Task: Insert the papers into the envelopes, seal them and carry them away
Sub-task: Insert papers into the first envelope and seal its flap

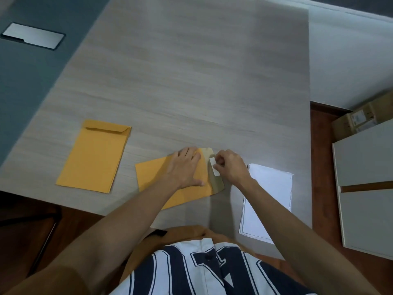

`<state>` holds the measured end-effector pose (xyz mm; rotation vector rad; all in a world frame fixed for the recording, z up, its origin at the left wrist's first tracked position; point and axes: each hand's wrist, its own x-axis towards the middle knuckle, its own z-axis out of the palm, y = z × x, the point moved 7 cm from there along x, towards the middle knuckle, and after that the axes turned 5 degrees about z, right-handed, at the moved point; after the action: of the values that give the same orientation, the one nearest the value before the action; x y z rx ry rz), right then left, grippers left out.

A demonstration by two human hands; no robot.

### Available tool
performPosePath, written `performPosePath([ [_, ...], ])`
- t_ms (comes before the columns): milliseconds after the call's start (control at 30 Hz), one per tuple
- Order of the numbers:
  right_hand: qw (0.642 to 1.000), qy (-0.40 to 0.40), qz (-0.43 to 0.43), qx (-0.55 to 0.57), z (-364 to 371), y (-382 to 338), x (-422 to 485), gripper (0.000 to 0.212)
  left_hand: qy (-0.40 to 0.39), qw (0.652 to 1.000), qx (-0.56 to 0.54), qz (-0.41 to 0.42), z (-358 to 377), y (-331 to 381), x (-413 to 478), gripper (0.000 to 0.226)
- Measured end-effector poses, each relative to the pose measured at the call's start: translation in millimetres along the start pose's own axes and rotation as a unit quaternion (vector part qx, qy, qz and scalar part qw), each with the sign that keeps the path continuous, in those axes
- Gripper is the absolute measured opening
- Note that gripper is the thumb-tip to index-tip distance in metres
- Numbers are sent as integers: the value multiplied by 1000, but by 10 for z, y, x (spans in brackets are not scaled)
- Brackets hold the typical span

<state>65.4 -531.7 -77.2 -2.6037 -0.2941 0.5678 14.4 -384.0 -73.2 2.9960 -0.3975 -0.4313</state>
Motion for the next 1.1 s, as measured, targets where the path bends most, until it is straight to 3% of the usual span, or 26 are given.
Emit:
performPosePath([
  [167, 999, -26, -33, -32, 28, -86, 33, 31, 11, 1000, 16, 4, -47, -3, 81, 97],
  [467, 999, -28, -18, -22, 48, -87, 108, 18, 13, 1000, 17, 5, -69, -10, 88, 98],
  [633, 1000, 1, -14, -17, 50, -83, 69, 31, 16, 1000, 17, 7, -85, -15, 87, 99],
  [1100, 1000, 0, -4, -15, 111, -91, 46, 22, 17, 1000, 16, 4, -73, -25, 93, 102],
])
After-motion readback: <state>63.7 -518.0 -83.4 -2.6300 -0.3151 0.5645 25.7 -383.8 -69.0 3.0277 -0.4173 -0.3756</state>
